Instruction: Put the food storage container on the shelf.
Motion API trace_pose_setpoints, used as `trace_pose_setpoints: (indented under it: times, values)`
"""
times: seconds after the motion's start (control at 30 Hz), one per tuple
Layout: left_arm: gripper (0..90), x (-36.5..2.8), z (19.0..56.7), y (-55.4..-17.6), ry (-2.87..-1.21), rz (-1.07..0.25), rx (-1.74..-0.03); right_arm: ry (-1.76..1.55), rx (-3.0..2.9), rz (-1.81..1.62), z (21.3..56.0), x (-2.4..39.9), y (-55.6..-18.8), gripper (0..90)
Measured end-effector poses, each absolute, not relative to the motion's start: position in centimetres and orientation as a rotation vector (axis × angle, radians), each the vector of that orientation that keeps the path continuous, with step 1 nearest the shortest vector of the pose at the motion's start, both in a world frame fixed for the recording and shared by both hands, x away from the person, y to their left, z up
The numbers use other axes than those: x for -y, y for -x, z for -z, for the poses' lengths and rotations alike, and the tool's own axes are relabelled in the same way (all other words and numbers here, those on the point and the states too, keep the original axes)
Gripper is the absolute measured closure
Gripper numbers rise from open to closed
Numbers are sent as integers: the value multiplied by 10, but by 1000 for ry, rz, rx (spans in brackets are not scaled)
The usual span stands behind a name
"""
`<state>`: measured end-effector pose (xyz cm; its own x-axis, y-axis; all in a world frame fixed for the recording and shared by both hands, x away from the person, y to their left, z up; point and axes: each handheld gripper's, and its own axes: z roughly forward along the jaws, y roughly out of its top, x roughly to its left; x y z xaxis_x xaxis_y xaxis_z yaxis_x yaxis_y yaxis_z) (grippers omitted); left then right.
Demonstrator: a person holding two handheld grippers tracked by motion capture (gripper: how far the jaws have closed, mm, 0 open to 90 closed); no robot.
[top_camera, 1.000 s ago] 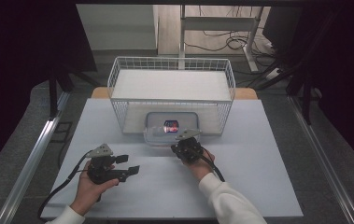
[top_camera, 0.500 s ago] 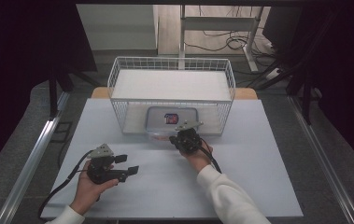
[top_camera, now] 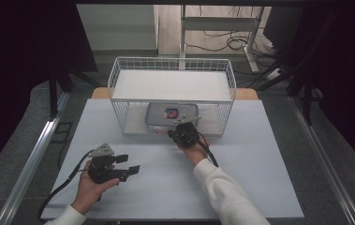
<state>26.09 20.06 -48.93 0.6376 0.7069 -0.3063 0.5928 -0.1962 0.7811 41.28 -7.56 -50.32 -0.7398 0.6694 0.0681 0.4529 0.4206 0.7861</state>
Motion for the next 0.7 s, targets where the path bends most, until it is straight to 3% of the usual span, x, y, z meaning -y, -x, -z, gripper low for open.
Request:
trace_pose_setpoints:
  times: [0.53, 0.7]
  values:
    - [277, -203, 488, -261, -1884, -151, -1027, -1090, -2344, -1200, 502, 82, -430, 889]
    - [276, -203, 488, -260, -1883, -157, -1022, -1044, -2414, -1227, 493, 88, -414, 889]
